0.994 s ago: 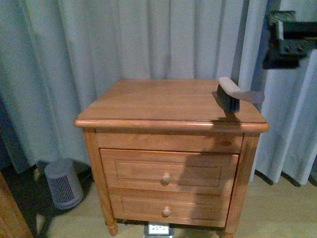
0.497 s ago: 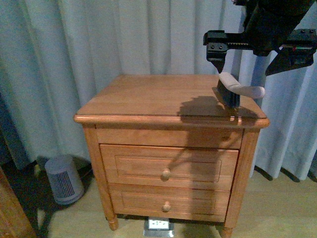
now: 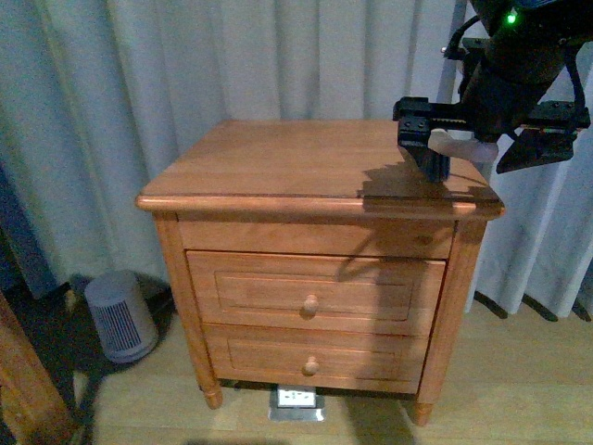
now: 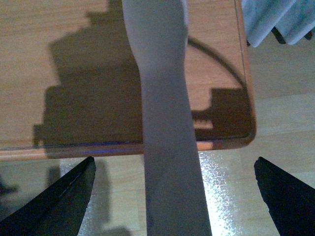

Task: Clean up trash

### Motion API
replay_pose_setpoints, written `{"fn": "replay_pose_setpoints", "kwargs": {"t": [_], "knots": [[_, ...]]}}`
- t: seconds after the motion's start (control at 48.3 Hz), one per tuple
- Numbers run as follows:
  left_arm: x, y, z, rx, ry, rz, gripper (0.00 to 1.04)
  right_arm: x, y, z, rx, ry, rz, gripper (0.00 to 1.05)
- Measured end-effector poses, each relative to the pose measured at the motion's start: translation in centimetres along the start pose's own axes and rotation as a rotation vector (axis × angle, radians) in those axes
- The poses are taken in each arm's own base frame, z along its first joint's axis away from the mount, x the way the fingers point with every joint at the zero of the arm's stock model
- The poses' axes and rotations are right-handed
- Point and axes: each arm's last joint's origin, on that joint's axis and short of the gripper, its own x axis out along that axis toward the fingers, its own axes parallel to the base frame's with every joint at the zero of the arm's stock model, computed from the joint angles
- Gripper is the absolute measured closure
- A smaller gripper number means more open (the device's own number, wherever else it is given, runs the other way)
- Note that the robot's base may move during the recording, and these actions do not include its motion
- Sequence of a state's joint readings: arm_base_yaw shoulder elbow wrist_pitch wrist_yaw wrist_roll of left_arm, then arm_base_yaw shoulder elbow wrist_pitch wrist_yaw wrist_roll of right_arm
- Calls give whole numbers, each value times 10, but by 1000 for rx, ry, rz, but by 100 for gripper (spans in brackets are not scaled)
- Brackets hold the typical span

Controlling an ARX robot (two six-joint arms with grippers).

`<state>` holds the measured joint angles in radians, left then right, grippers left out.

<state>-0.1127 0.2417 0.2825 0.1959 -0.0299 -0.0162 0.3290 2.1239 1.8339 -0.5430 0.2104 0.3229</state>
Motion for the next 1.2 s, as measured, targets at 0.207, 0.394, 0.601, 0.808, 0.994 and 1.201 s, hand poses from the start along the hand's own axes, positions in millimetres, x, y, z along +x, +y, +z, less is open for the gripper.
{"fn": "replay_pose_setpoints", "kwargs": {"t": [0.207, 0.394, 0.601, 0.808, 0.994, 1.201], "knots": [[0, 0, 0, 0, 0, 0, 76, 9, 6, 1, 19, 3, 28, 7], [0, 0, 0, 0, 0, 0, 76, 13, 11, 0, 27, 11, 36, 32], [0, 0, 0, 0, 0, 0, 76, 14, 8, 1, 35, 8, 31, 74], [0, 0, 0, 0, 0, 0, 76, 6, 3, -3, 15, -24, 33, 84], [0, 0, 0, 0, 0, 0, 76, -26, -6, -1, -45, -194, 30, 84], [0, 0, 0, 0, 0, 0, 76, -100, -22, -8, -107, -508, 71, 84]]}}
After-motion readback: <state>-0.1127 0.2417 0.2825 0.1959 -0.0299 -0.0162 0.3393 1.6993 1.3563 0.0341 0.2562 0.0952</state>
